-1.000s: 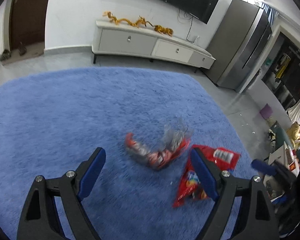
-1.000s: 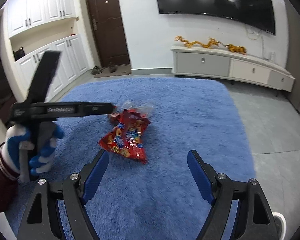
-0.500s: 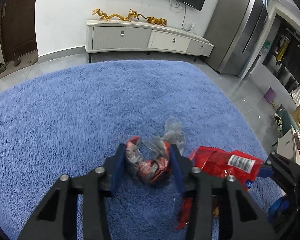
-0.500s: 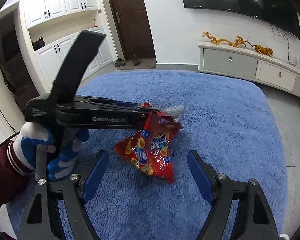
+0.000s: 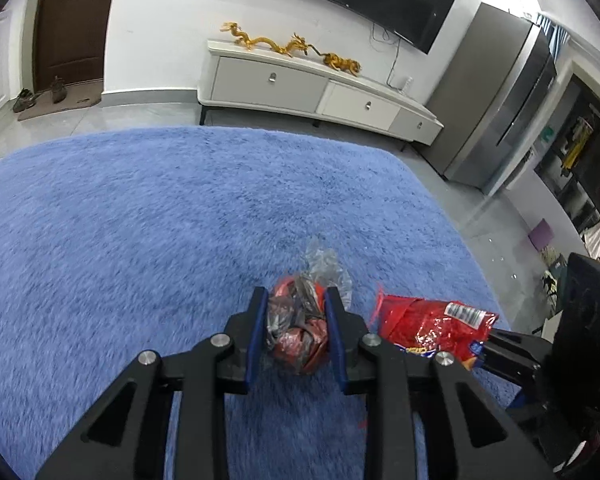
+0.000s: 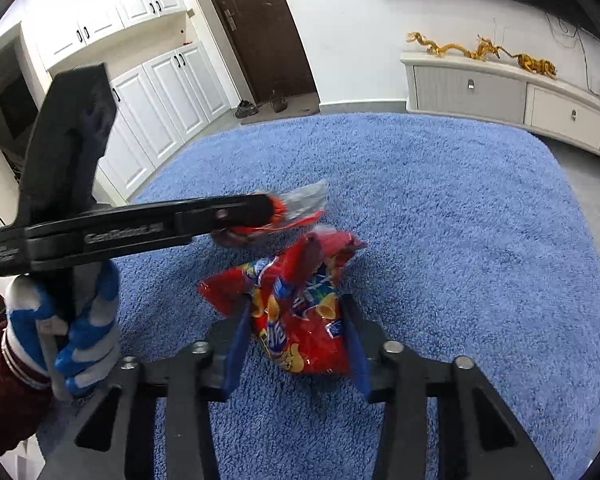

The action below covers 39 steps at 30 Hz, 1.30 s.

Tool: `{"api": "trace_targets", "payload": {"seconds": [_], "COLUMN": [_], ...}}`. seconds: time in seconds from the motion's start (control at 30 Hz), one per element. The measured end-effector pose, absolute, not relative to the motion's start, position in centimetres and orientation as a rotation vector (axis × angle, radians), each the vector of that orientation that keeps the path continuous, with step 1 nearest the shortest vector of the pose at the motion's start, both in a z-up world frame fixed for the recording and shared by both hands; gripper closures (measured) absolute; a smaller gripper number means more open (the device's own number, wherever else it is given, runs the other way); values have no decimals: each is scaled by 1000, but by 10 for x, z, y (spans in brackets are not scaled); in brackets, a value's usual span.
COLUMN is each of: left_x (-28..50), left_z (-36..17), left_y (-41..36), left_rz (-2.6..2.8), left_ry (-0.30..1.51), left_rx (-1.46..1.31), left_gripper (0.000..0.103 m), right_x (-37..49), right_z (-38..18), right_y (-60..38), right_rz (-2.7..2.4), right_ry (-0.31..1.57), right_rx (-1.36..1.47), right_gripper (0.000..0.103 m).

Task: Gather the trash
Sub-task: 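Grasp the red wrapper in clear plastic with the left tool while the right tool grasps the red snack bag, then carry both items over the trash bin and open both tools to release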

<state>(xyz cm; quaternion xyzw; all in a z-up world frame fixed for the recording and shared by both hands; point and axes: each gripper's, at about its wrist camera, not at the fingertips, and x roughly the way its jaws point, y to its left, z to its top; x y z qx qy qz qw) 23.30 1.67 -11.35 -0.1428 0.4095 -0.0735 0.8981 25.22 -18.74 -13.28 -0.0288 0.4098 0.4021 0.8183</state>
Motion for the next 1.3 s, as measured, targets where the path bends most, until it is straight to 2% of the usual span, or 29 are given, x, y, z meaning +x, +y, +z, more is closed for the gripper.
{"api": "trace_targets", "payload": {"seconds": [0.43, 0.93, 1.3], "left_x": [147, 51, 26], "left_z": [-76, -28, -3], "left_y": [5, -97, -168], "left_rz": [-77, -43, -88], "left_ry": [754, 601, 533], "left_rx": [-304, -102, 28], "left_gripper": [77, 77, 77], "right_x": [179, 89, 54], "right_z": [-101, -45, -26], "right_y": [-231, -340, -405], "right_rz": [778, 598, 501], "right_ry": [807, 672, 572], "right_rx": [-17, 91, 160], "right_gripper": [70, 73, 73]}}
